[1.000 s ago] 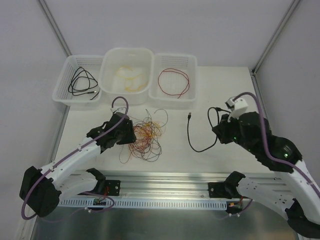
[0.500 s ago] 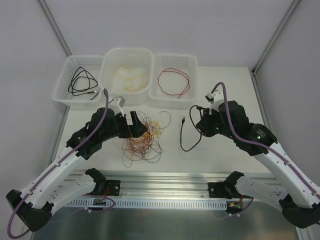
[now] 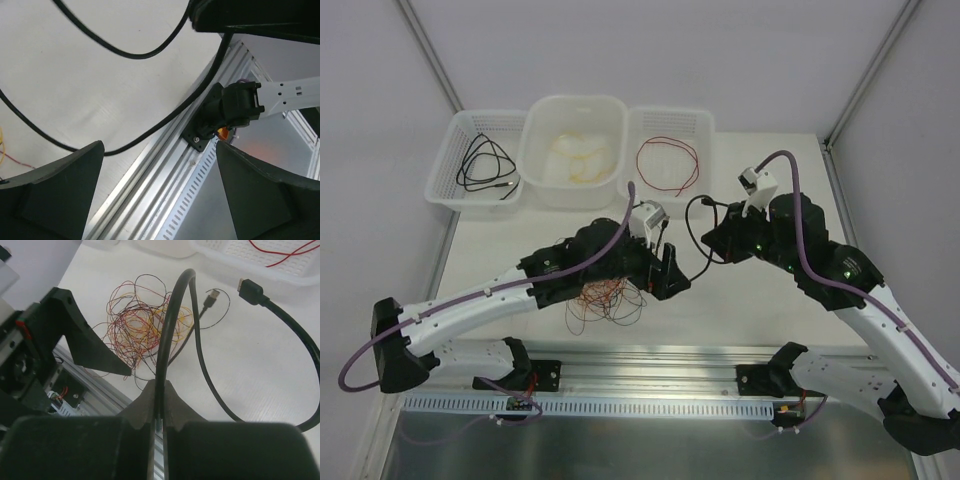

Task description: Untangle the cables

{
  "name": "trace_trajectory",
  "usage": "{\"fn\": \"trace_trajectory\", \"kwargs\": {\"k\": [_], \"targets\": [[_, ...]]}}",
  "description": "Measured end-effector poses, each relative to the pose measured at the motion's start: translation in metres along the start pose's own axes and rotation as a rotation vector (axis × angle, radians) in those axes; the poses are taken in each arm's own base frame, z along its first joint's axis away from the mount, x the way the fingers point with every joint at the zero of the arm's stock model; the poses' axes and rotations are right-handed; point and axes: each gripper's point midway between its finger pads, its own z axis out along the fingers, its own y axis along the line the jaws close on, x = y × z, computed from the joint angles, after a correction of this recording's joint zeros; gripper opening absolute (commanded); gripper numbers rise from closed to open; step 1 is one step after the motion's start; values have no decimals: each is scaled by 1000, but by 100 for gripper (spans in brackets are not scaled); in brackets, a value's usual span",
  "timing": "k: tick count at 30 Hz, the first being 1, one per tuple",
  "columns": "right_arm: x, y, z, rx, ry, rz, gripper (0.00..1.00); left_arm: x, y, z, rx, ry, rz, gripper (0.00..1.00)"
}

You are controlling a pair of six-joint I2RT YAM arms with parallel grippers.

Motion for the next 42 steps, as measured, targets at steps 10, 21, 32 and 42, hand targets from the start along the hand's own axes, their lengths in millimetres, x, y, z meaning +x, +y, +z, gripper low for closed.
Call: {"fn": "trace_trajectory", "kwargs": {"k": [10, 21, 32, 42], "targets": [[-6, 13, -2, -57, -18, 60, 1, 0, -26, 42, 0, -35, 253, 69], [-11, 15, -7, -67, -53, 77, 38, -4, -31, 61, -16, -74, 377, 0], [-15, 0, -55, -17, -159, 36, 96, -71, -13, 7, -174, -265, 432, 0], [-9, -28, -98, 72, -289, 15, 100, -175, 76, -88, -519, -491, 357, 0]]}}
